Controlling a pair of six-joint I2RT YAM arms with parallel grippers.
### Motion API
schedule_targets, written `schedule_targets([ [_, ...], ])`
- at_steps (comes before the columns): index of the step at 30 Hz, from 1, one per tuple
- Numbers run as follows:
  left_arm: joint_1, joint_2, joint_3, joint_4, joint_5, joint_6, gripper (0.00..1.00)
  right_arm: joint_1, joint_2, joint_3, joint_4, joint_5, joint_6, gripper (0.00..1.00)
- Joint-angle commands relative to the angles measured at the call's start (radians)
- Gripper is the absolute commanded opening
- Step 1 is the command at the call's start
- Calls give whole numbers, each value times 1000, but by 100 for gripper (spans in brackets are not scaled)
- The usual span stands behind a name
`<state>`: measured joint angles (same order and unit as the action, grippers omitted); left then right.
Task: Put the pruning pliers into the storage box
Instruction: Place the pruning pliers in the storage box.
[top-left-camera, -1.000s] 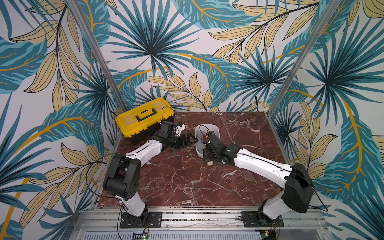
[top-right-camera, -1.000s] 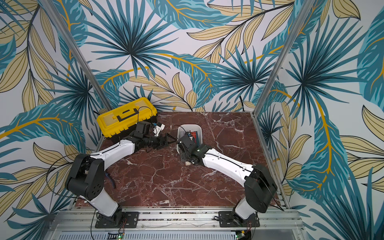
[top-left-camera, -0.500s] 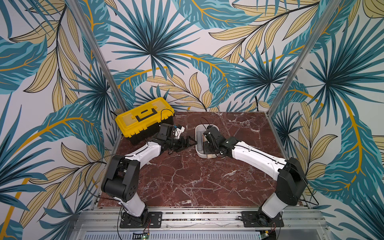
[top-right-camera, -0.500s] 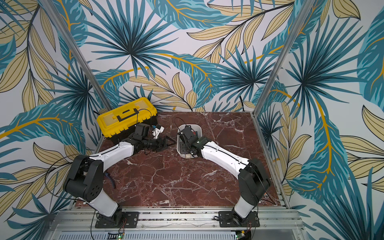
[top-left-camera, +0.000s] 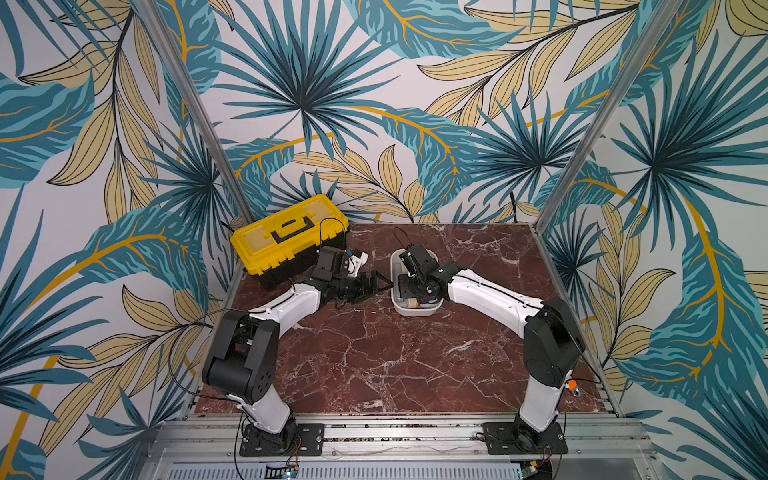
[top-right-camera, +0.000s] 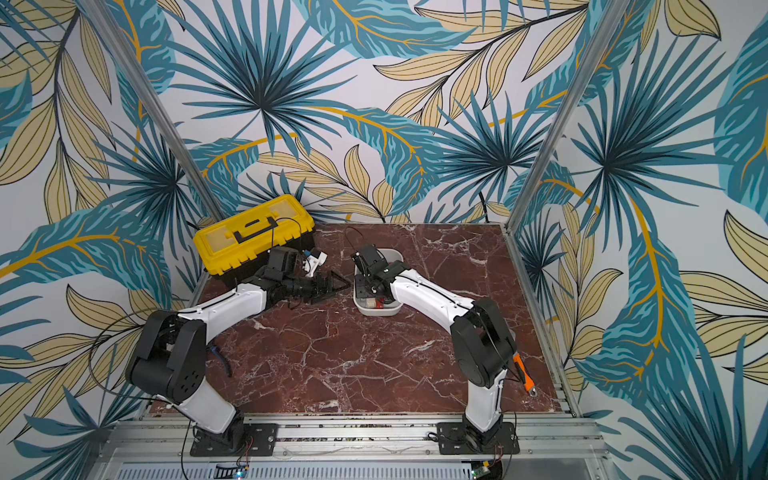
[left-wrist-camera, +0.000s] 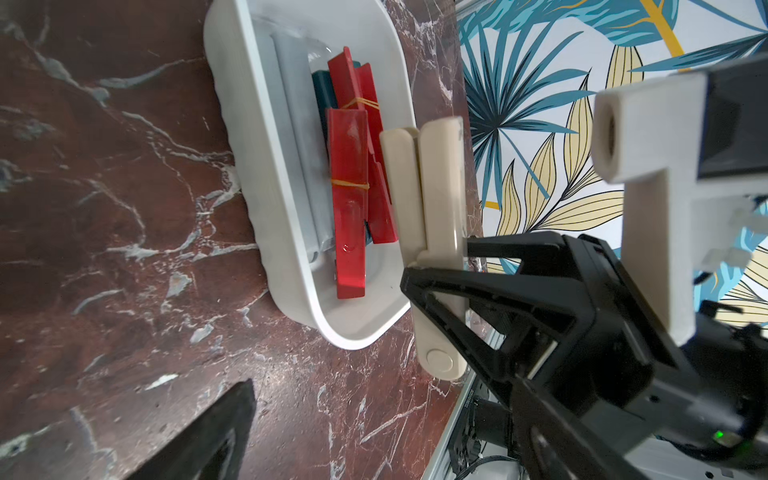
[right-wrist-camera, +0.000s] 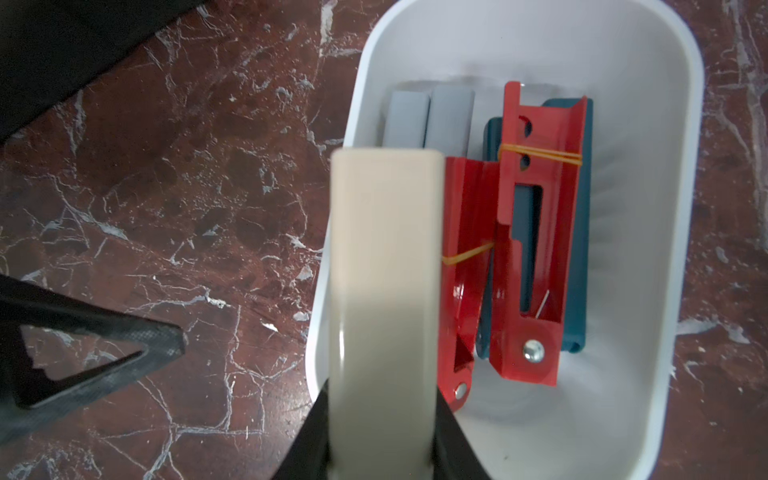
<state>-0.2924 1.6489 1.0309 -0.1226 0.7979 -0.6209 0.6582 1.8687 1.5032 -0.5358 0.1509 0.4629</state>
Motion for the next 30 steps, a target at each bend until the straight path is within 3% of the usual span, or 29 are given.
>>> schedule_targets([
  [1,9,-31,-18,23,15,3,100,-11,23,31,-2,-11,-20,0],
  [15,9,-22,-32,41,16,-3,100,-25,156,120,65,-53,47,0],
  [30,9,-17,-48,65,26,-11,100,-25,247,173,73,-13,56,0],
])
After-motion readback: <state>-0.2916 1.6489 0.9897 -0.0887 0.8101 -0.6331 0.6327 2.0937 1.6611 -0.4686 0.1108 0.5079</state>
